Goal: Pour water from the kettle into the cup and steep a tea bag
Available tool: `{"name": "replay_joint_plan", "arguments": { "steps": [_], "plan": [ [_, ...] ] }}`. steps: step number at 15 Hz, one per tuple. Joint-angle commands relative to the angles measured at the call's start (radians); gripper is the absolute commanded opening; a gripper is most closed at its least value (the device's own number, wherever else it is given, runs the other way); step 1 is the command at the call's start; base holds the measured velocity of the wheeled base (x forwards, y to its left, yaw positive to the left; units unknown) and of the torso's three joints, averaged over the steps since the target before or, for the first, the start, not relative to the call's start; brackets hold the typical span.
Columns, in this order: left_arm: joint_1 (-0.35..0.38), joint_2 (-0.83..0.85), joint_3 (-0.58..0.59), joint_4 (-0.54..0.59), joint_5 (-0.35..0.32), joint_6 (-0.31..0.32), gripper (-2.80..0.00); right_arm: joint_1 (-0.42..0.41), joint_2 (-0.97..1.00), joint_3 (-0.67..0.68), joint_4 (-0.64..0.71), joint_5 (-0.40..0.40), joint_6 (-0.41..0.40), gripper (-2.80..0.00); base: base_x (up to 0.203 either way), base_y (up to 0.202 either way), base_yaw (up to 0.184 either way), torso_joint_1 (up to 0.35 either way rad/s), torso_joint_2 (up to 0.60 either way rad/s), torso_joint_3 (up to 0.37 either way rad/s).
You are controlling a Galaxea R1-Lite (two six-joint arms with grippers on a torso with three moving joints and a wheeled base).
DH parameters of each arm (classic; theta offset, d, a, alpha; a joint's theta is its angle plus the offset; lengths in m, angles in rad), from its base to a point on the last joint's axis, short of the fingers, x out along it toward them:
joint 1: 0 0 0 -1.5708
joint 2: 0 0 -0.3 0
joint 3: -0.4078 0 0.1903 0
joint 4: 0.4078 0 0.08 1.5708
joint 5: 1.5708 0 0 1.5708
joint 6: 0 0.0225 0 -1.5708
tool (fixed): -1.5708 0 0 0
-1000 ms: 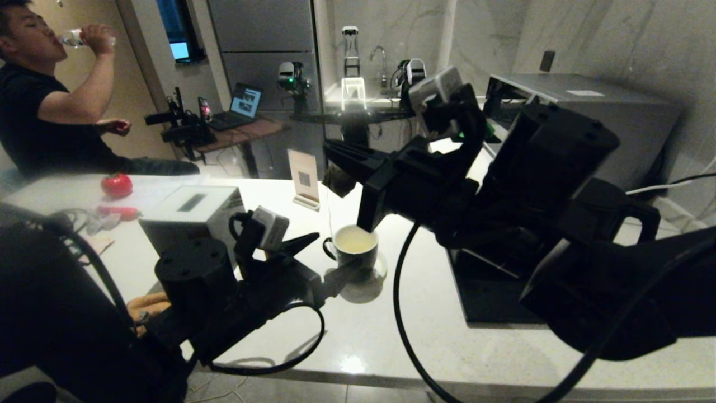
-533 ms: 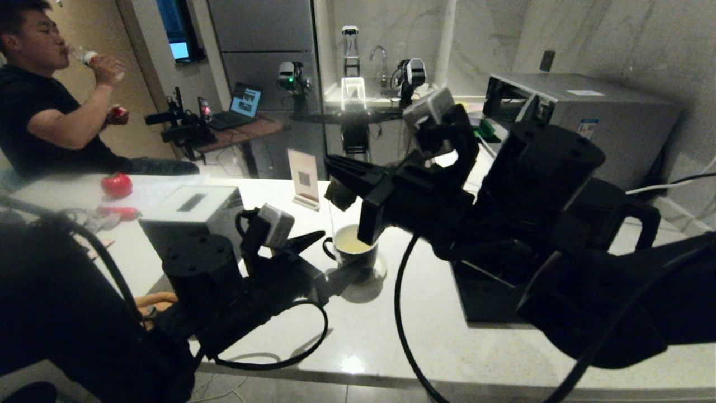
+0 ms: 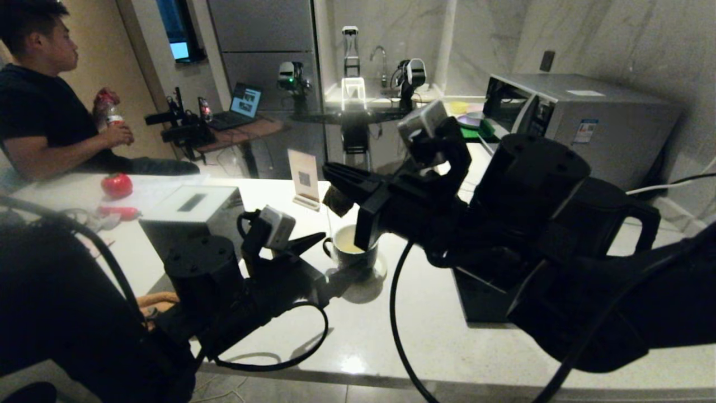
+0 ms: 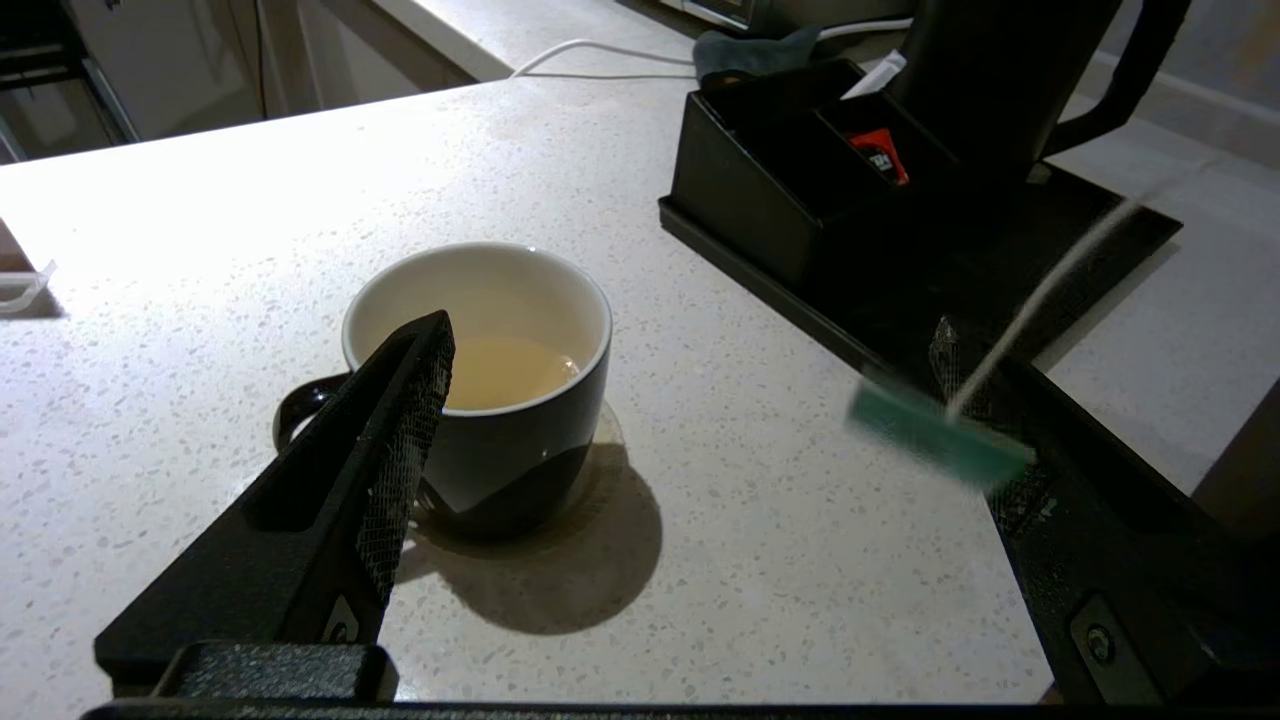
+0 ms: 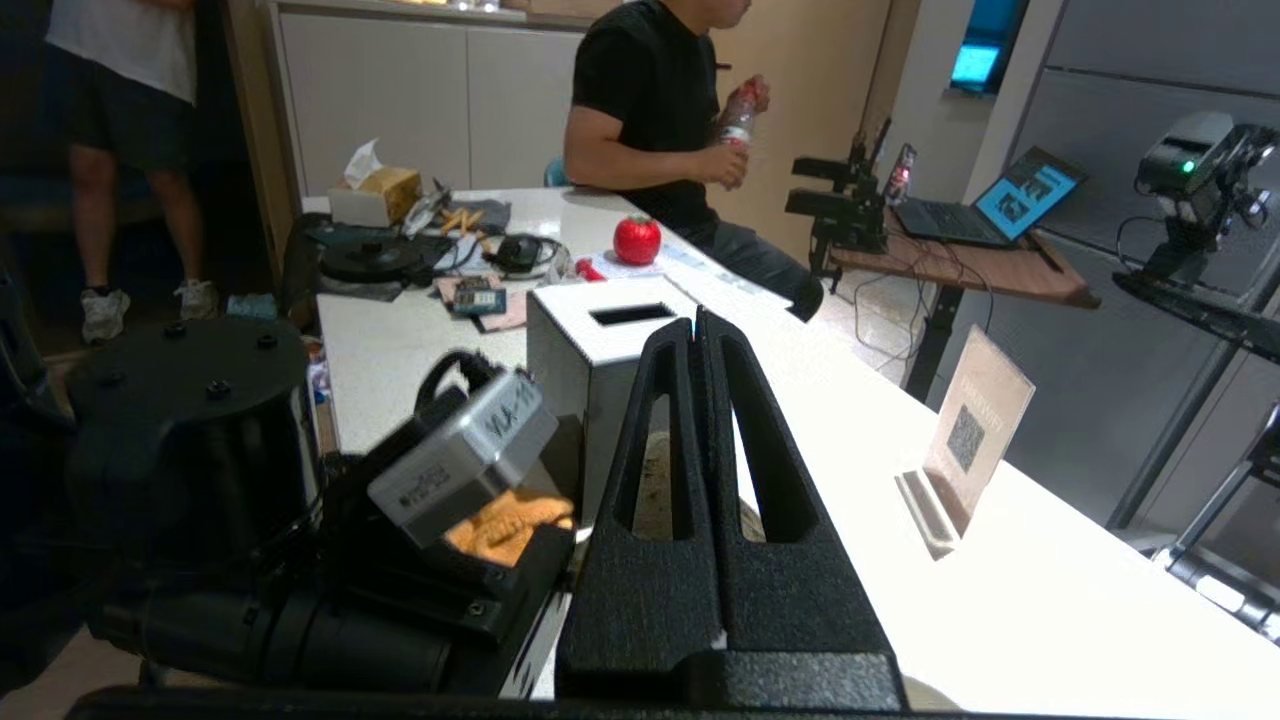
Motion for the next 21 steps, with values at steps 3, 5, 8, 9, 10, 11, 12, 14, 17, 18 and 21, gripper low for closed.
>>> {"name": "replay_joint_plan", "arguments": {
  "steps": [3,5,8,9,10,11,12,14,17,18,21],
  "plan": [
    [-0.001,-0.003,0.003,-0.048,-0.001,-0.001,0.0,0.001,0.018,0.002,-0.019,0.002,-0.001,-2.8,0.0,0.0,0.0,0.0,0.0,0.0],
    [-0.001,-0.003,0.002,-0.048,-0.001,-0.001,0.0,-0.001,0.026,0.003,-0.025,0.0,-0.001,-2.8,0.0,0.0,0.0,0.0,0.0,0.0],
    [-0.001,-0.006,0.0,-0.048,0.0,-0.001,0.0,-0.003,0.043,0.007,-0.044,-0.001,0.0,-2.8,0.0,0.0,0.0,0.0,0.0,0.0],
    [-0.001,-0.006,0.0,-0.048,0.0,-0.001,0.0,-0.004,0.048,0.003,-0.046,-0.001,0.0,-2.8,0.0,0.0,0.0,0.0,0.0,0.0],
    [-0.001,-0.008,0.0,-0.048,0.0,0.001,0.0,-0.007,0.05,-0.003,-0.046,-0.001,0.0,-2.8,0.0,0.0,0.0,0.0,0.0,0.0],
    [-0.001,-0.008,0.002,-0.048,0.0,0.001,0.0,-0.013,0.052,-0.004,-0.046,-0.001,0.0,-2.8,0.0,0.0,0.0,0.0,0.0,0.0],
    [-0.002,-0.008,0.002,-0.048,0.0,0.001,0.0,-0.019,0.052,-0.004,-0.046,-0.001,0.0,-2.8,0.0,0.0,0.0,0.0,0.0,0.0],
    [-0.003,-0.006,0.003,-0.048,0.0,0.001,0.0,-0.027,0.052,-0.007,-0.046,-0.001,0.001,-2.8,0.0,0.0,0.0,0.0,0.0,0.0],
    [-0.006,-0.003,0.002,-0.048,0.0,0.003,0.0,-0.029,0.05,-0.007,-0.046,-0.001,0.001,-2.8,0.0,0.0,0.0,0.0,0.0,0.0],
    [-0.006,-0.002,0.0,-0.048,0.0,0.003,0.0,-0.029,0.05,-0.007,-0.046,-0.001,0.001,-2.8,0.0,0.0,0.0,0.0,0.0,0.0],
    [-0.005,-0.003,0.002,-0.048,-0.001,0.003,0.0,-0.029,0.05,-0.006,-0.047,-0.001,0.001,-2.8,0.0,0.0,0.0,0.0,0.0,0.0]
  ]
}}
